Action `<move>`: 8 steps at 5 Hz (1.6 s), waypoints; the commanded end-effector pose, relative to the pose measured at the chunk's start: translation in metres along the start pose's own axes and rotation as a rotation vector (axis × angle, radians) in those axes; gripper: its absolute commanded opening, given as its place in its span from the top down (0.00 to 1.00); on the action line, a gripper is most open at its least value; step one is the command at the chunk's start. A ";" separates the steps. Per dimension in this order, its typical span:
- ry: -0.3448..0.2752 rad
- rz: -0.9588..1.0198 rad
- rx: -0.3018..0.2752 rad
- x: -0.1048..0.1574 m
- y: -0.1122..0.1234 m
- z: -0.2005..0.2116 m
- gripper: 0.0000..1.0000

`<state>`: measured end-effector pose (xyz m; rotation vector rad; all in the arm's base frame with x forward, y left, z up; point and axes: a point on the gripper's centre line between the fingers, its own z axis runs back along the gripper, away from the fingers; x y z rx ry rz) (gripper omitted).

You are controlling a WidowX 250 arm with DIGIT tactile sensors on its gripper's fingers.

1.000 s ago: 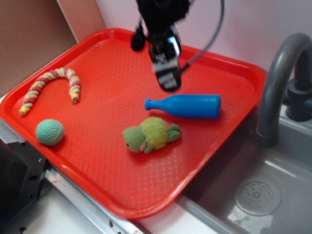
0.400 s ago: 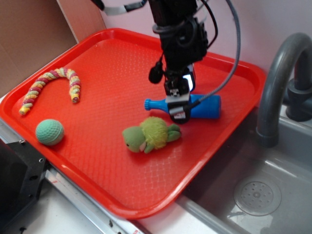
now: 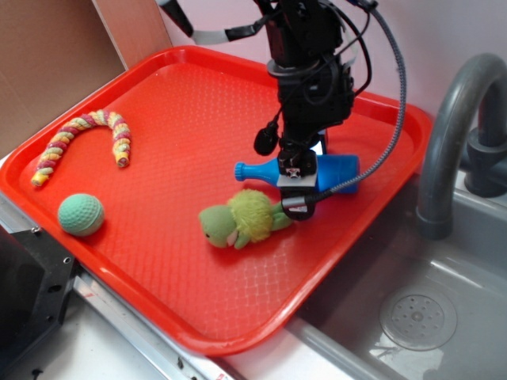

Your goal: Grab the blue bottle.

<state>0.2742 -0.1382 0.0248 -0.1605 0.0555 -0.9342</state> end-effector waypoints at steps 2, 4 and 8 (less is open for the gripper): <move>0.011 -0.017 0.061 0.009 -0.005 0.008 1.00; 0.034 0.502 0.344 -0.052 0.000 0.105 1.00; -0.166 1.030 0.157 -0.131 -0.019 0.175 1.00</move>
